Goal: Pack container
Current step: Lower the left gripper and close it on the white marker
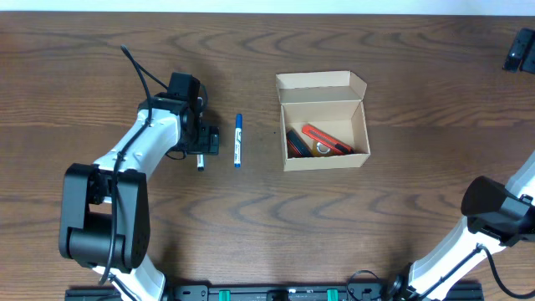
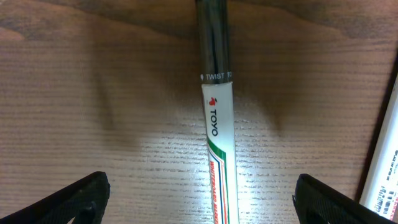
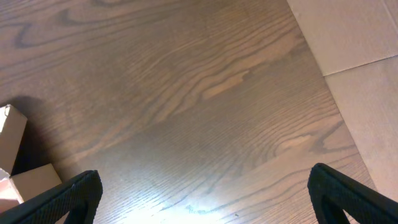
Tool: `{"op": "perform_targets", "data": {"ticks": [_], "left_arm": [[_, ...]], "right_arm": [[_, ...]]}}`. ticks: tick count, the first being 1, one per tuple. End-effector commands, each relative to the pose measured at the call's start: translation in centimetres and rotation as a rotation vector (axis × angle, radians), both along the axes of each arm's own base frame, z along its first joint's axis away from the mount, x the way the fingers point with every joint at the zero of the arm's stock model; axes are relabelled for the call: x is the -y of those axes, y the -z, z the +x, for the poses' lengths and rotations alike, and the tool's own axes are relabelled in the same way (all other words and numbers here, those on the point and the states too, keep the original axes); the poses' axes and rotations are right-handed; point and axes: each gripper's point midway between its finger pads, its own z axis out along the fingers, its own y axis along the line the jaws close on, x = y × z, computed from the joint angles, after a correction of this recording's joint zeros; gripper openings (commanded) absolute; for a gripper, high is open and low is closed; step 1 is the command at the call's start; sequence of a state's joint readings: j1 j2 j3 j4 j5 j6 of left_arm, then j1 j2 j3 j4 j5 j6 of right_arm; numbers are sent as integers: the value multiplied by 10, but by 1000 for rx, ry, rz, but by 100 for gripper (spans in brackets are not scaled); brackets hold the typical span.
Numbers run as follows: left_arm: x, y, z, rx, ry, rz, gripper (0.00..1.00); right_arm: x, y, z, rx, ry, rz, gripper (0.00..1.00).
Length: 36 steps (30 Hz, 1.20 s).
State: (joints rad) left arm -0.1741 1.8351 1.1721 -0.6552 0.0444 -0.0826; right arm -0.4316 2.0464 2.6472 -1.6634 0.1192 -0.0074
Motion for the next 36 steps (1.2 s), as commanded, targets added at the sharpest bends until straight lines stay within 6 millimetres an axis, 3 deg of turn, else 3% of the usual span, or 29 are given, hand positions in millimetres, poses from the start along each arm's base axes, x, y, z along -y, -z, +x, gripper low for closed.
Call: {"op": "perform_targets", "data": {"ticks": [1, 13, 36], "left_arm": [[-2, -2, 6, 17, -13, 21, 95], [-1, -2, 9, 29, -12, 17, 95], [-2, 13, -4, -1, -22, 15, 95]], "right_arm": [[-1, -10, -3, 31, 14, -3, 99], [-1, -10, -3, 31, 14, -3, 99], [-1, -10, -3, 31, 14, -3, 99]]}}
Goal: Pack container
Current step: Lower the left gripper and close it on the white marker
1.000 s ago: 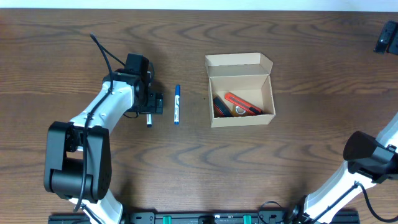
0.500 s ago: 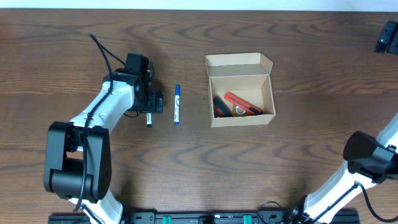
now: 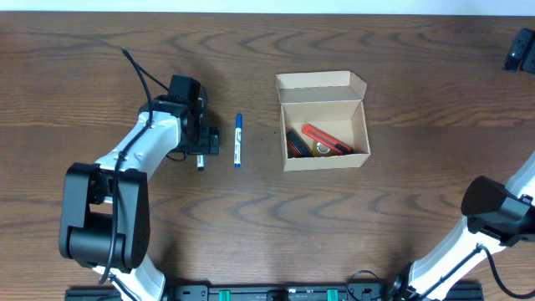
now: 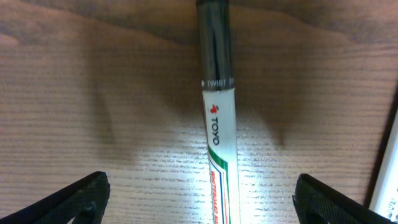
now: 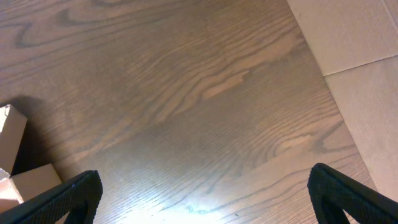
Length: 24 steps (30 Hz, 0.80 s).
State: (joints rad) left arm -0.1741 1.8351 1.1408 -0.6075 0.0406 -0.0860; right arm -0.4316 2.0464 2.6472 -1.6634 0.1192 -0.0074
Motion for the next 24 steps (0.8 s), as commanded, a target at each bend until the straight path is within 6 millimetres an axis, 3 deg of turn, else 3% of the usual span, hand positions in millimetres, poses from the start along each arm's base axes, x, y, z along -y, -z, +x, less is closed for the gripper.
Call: {"op": "perform_targets", "data": {"ticks": [1, 13, 24], "left_arm": [[-2, 6, -5, -17, -18, 14, 95], [-2, 20, -15, -30, -30, 2, 95], [-1, 19, -10, -10, -31, -2, 95]], "right_arm": [[-1, -10, -3, 31, 14, -3, 99], [-1, -10, -3, 31, 14, -3, 99], [-1, -10, -3, 31, 14, -3, 99]]}}
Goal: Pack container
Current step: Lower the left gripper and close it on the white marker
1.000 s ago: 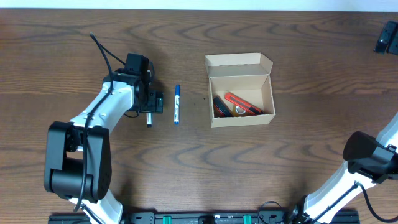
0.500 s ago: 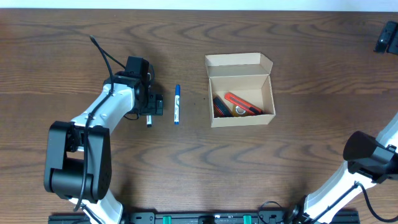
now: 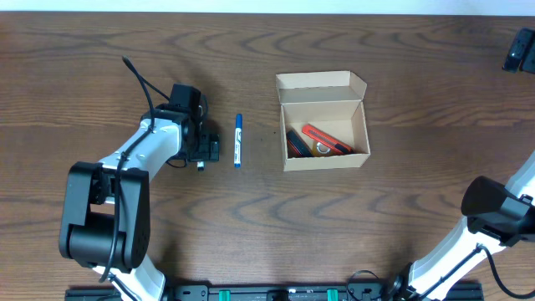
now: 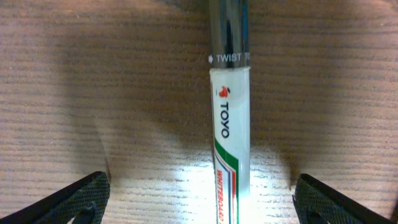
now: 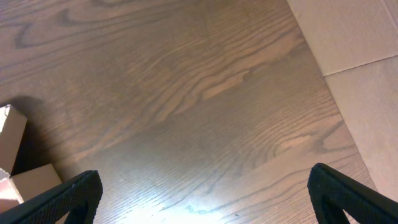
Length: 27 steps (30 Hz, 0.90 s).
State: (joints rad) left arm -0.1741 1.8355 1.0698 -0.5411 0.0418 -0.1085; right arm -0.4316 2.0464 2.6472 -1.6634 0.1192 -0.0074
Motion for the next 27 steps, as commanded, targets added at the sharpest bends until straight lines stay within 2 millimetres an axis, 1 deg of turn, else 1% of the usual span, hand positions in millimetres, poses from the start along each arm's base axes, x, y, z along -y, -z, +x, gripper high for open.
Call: {"op": "perform_targets", "data": {"ticks": [1, 5, 8, 27], "left_arm": [[1, 3, 0, -2, -9, 1, 95], [4, 2, 3, 10, -8, -16, 95], [4, 2, 4, 10, -51, -24, 95], [3, 1, 9, 32, -44, -14, 95]], "right_arm": [[-1, -10, -3, 31, 14, -3, 99], [-1, -10, -3, 31, 14, -3, 99], [-1, -10, -3, 31, 14, -3, 99], [-1, -10, -3, 31, 14, -3, 99]]}}
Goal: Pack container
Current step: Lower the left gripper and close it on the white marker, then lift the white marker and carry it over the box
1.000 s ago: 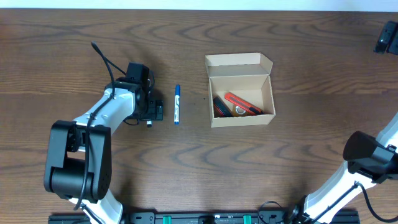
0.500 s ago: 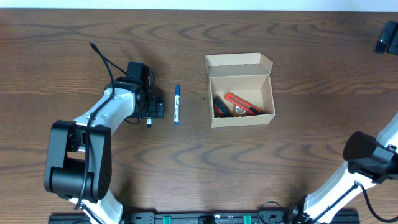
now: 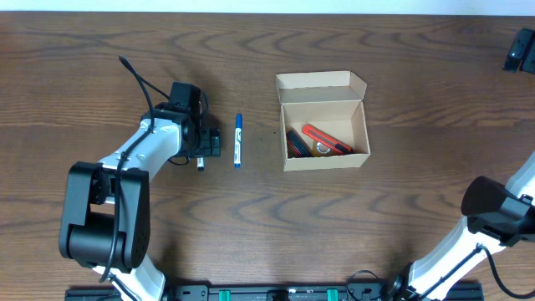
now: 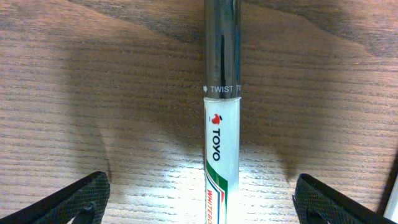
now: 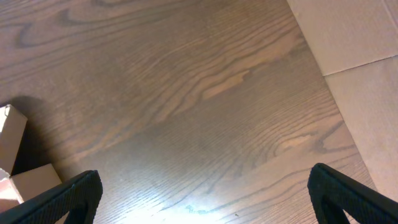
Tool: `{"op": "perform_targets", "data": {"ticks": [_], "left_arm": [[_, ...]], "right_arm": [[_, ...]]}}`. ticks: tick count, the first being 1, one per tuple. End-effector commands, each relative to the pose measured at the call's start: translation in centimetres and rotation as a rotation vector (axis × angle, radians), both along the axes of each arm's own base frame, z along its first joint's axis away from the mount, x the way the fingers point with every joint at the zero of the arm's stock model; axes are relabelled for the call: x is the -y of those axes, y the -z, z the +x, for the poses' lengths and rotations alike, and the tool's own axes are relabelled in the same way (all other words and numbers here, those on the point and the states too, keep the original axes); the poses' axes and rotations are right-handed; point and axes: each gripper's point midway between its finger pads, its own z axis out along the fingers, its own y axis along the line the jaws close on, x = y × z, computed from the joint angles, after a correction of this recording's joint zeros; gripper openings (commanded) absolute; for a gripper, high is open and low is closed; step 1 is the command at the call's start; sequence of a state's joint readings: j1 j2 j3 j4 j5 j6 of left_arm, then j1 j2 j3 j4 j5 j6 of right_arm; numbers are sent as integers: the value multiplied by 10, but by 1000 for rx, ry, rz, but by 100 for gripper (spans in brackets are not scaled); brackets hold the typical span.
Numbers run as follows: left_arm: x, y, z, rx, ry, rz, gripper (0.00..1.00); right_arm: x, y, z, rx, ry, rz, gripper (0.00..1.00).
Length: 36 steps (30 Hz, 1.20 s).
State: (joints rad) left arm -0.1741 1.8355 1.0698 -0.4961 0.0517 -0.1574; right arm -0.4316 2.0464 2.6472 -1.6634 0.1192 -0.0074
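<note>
A white TOYO whiteboard marker [image 4: 221,143] with a black cap lies on the wooden table. My left gripper [image 4: 202,208] hangs low over it, open, one finger [image 4: 68,199] on each side and neither touching it. From overhead this gripper [image 3: 201,145] covers most of the marker, and only the marker's end [image 3: 200,165] pokes out. A second marker, with a blue cap [image 3: 237,140], lies just to its right. The open cardboard box [image 3: 365,125] holds red and black items. My right gripper [image 5: 202,199] is open and empty over bare table.
The box's lid flap [image 3: 320,81] stands open at its far side. A corner of the box [image 5: 12,155] shows at the left of the right wrist view. The table's edge and pale floor [image 5: 360,56] lie to the right there.
My left gripper has shifted a little along the black-capped marker, so the cap's joint sits lower in the wrist view. The blue-capped marker's edge shows again at the right. The right arm is unchanged.
My left gripper stood open astride the black-capped marker at every moment, making only small shifts along it and sitting closest to it 0.9 s ago. The marker has not left the table. The box, the blue-capped marker and the right arm stayed put.
</note>
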Motion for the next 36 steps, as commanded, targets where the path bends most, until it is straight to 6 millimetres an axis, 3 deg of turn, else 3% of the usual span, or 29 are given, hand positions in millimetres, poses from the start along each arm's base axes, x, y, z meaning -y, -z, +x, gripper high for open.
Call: {"op": "perform_targets", "data": {"ticks": [1, 12, 19, 20, 22, 25, 27, 31, 33, 36], "left_arm": [[-2, 4, -2, -10, 1, 17, 95], [-7, 27, -13, -82, -6, 47, 95], [-6, 27, -13, -82, -6, 46, 96], [-7, 27, -13, -82, -6, 47, 99], [-7, 27, -13, -82, -6, 47, 89], [-6, 27, -13, -83, -5, 43, 63], [-5, 27, -13, -84, -5, 39, 51], [-5, 27, -13, -84, -5, 39, 19], [-5, 27, -13, -84, -5, 40, 8], [-5, 27, -13, -84, -5, 40, 6]], "right_arm": [[-1, -10, -3, 31, 14, -3, 99], [-1, -10, -3, 31, 14, -3, 99], [-1, -10, -3, 31, 14, -3, 99], [-1, -10, -3, 31, 14, -3, 99], [-1, -10, -3, 31, 14, -3, 99], [-1, -10, -3, 31, 14, -3, 99], [-1, -10, -3, 31, 14, -3, 99], [-1, -10, -4, 31, 14, -3, 99], [-1, -10, -3, 31, 14, -3, 99], [-1, -10, -3, 31, 14, -3, 99]]}}
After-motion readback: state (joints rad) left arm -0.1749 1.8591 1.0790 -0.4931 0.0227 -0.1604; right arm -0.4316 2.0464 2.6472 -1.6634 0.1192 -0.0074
